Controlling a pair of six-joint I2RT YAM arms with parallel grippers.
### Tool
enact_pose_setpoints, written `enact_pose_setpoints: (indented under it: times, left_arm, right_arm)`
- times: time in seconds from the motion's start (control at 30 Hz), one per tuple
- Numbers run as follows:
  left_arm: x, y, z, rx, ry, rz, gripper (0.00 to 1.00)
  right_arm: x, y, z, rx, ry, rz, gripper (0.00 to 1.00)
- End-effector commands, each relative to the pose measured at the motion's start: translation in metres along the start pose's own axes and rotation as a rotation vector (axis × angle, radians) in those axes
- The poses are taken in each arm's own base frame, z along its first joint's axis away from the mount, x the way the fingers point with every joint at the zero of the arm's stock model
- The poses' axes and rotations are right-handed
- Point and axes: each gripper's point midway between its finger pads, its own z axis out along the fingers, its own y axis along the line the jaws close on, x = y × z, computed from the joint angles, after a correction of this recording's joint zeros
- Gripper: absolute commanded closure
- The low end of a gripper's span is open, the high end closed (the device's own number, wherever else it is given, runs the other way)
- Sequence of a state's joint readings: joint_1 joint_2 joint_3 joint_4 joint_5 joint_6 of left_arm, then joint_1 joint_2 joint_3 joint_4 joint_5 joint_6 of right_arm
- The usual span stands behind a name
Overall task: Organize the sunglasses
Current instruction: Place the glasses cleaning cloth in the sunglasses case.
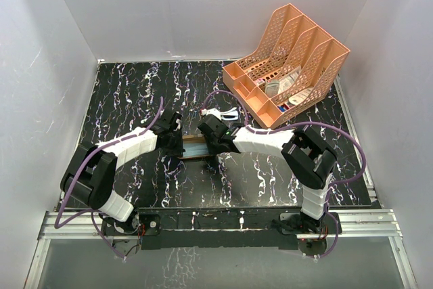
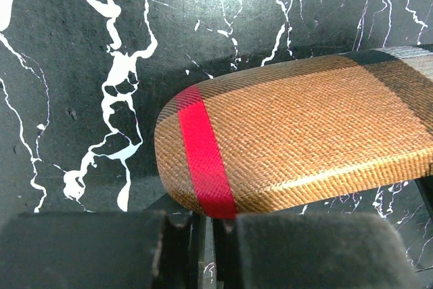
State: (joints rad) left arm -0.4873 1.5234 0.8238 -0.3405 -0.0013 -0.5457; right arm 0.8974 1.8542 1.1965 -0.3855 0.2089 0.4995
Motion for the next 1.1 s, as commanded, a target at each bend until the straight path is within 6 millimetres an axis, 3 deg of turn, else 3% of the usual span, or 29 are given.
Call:
enact_pose_setpoints:
  times: [0.0, 0.73, 0.93, 1.07]
  left_arm:
    - [0.014, 0.01, -0.007, -0.033, 0.04, -0.005, 1.0]
    - [0.022, 0.01, -0.008, -0.031, 0.081, -0.018, 0.99]
    - [0.021, 0.011, -0.009, -0.042, 0.074, -0.018, 0.87]
    - [0.019, 0.013, -0.011, -0.053, 0.062, -0.014, 0.85]
  right_arm:
    - [-0.011, -0.014, 0.0, 0.075, -0.024, -0.035, 1.0]
    - [-0.005, -0.015, 0.001, 0.085, -0.014, -0.047, 1.0]
    - [-0.006, -0.015, 0.0, 0.083, -0.017, -0.042, 0.97]
    - [-0.007, -0.014, -0.001, 0.081, -0.02, -0.039, 0.94]
